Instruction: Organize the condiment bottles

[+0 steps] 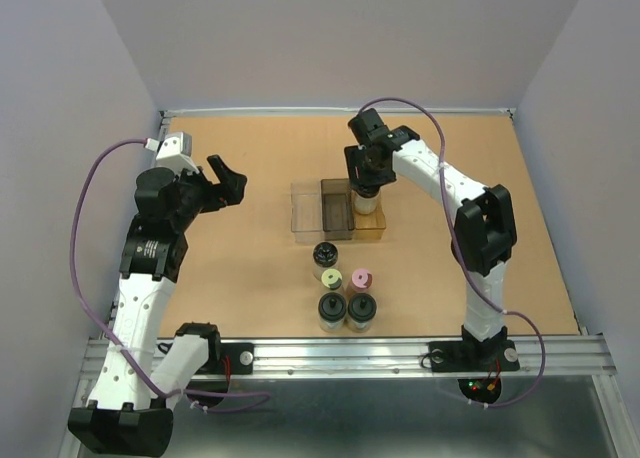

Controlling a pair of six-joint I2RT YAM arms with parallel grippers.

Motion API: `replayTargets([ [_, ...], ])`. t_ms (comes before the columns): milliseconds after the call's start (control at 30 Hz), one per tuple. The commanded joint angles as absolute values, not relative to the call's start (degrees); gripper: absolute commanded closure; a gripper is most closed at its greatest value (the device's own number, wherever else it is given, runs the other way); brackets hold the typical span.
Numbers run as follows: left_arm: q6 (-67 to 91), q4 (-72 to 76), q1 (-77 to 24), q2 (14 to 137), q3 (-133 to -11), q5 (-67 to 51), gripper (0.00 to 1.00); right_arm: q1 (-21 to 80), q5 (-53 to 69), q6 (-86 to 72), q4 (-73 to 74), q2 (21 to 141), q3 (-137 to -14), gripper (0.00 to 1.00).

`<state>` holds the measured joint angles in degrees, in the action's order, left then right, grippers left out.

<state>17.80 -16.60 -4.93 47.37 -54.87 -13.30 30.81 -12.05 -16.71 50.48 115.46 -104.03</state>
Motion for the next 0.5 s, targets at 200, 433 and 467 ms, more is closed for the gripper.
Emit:
replayTargets([
  [200, 16.8, -15.1, -5.2, 46.4, -54.1, -13.0, 0.01, 29.0, -11.2, -15.7, 47.1, 120.7, -114.7, 1.00],
  [433, 16.2, -15.2, -5.3, 46.9, -54.3, -12.5, 0.01, 28.9, -11.9, -15.0, 47.1, 119.7, -113.2, 0.37],
  [467, 16.2, -15.1, -5.3, 46.9, -54.4, -12.5, 0.01, 28.9, -12.0, -14.9, 47.1, 119.3, -113.1, 0.20],
])
